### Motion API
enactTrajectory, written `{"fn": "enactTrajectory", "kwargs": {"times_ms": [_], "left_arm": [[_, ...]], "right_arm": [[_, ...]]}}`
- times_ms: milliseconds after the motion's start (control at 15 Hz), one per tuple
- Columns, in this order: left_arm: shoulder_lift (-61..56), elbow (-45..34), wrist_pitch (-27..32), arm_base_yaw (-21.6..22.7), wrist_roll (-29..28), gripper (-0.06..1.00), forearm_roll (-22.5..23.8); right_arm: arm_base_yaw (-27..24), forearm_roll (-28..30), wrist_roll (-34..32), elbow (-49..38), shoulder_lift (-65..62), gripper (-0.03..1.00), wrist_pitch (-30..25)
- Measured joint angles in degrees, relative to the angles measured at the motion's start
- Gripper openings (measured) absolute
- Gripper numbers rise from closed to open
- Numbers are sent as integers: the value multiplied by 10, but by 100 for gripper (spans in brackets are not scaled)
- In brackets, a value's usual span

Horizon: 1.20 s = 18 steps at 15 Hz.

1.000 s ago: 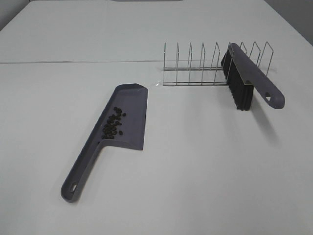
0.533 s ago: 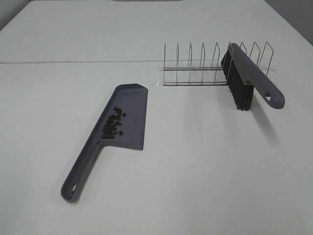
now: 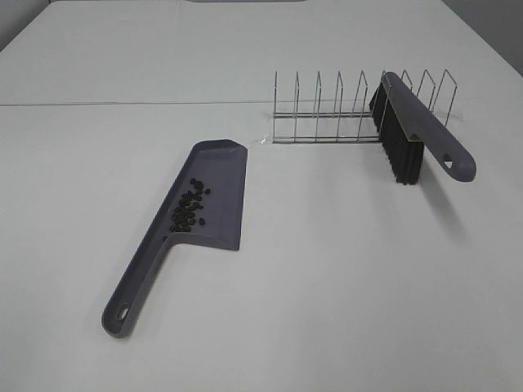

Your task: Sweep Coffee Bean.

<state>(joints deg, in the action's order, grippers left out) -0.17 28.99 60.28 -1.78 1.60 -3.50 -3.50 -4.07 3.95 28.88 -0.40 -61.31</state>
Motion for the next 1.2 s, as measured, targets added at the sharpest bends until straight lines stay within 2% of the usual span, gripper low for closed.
{"fn": "enactTrajectory", "kwargs": {"times_ms": [1200], "left_arm": [[0, 0, 0, -3, 1, 55, 0]], "right_arm": [[0, 0, 0, 0, 0, 79, 0]]}}
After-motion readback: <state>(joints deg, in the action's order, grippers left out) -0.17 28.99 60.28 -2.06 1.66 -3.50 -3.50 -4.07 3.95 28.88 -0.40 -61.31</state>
